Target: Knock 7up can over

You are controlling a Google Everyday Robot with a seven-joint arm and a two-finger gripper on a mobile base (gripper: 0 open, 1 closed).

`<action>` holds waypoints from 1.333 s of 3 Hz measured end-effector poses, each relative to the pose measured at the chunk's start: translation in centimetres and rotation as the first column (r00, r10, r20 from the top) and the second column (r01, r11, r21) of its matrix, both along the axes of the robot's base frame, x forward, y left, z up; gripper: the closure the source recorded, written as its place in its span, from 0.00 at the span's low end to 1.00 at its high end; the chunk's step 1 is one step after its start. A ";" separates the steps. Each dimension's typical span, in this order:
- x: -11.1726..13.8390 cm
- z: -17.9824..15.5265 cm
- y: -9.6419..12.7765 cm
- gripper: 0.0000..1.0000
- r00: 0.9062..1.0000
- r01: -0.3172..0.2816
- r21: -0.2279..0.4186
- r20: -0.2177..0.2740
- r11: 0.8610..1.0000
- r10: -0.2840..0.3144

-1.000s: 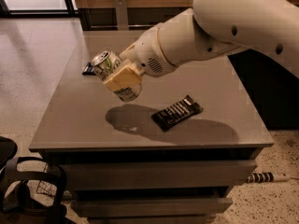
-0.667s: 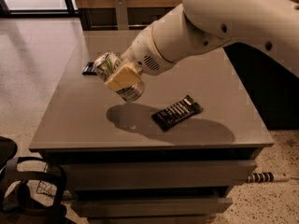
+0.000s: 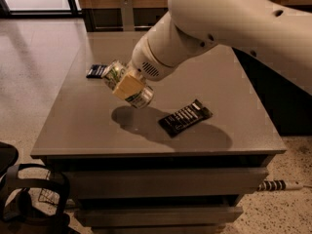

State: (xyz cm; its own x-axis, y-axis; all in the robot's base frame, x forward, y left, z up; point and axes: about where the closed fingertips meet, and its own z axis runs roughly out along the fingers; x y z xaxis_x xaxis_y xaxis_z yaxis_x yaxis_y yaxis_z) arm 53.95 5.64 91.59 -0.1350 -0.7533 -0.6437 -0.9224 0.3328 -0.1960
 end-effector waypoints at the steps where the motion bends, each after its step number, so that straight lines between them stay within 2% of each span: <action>1: 0.9 -1.2 0.5 1.00 1.000 0.007 -0.092 -0.005 0.996 -0.008; 2: 1.8 -3.0 0.7 1.00 1.000 0.013 -0.183 -0.021 0.983 -0.017; 4: 1.7 -7.8 0.6 1.00 0.992 -0.010 -0.284 -0.123 0.959 -0.026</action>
Offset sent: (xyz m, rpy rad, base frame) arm 0.0303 0.0091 -0.0544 -0.2965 0.0531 -0.0242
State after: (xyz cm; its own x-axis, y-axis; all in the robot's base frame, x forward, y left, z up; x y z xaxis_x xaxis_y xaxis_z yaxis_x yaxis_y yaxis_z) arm 55.70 6.28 83.79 -0.2065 -0.9009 -0.3819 -0.9430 0.2873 -0.1678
